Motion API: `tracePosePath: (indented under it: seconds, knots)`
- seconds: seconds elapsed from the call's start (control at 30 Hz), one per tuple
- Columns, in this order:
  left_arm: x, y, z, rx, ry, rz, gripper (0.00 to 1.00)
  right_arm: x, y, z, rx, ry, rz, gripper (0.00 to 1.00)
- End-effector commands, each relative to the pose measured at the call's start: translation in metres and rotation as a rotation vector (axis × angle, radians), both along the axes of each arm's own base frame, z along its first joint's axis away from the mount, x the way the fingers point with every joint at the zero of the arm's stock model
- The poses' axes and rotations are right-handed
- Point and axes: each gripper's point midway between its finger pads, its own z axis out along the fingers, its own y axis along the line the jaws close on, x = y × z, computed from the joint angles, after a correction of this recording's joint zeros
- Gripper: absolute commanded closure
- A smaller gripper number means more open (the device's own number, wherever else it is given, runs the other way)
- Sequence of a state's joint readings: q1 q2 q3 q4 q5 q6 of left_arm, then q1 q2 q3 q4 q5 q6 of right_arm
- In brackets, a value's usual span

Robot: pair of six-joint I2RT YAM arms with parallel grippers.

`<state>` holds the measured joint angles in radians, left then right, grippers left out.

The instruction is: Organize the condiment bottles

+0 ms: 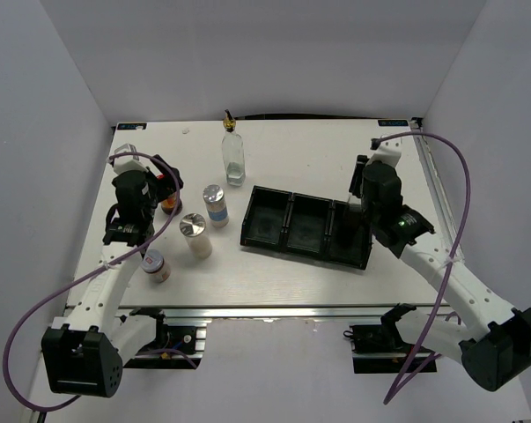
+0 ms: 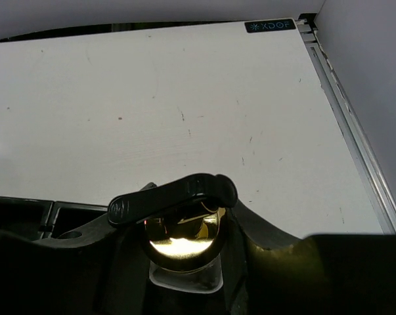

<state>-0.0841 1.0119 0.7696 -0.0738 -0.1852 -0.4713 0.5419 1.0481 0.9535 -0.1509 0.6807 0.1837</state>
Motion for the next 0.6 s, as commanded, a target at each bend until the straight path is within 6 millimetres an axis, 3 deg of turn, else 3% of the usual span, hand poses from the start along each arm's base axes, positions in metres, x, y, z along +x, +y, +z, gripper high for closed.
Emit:
tracePosePath:
  seconds: [0.0, 0.57]
  knots:
    - [0.005, -0.004, 0.03, -0.008, -0.074, -0.023, 0.02, 0.014, 0.0, 0.053, 0.09, -0.233, -0.018, 1.0]
    - [0.003, -0.004, 0.027, -0.022, -0.065, -0.021, 0.02, 0.018, -0.002, 0.008, 0.059, -0.21, -0.018, 1.0]
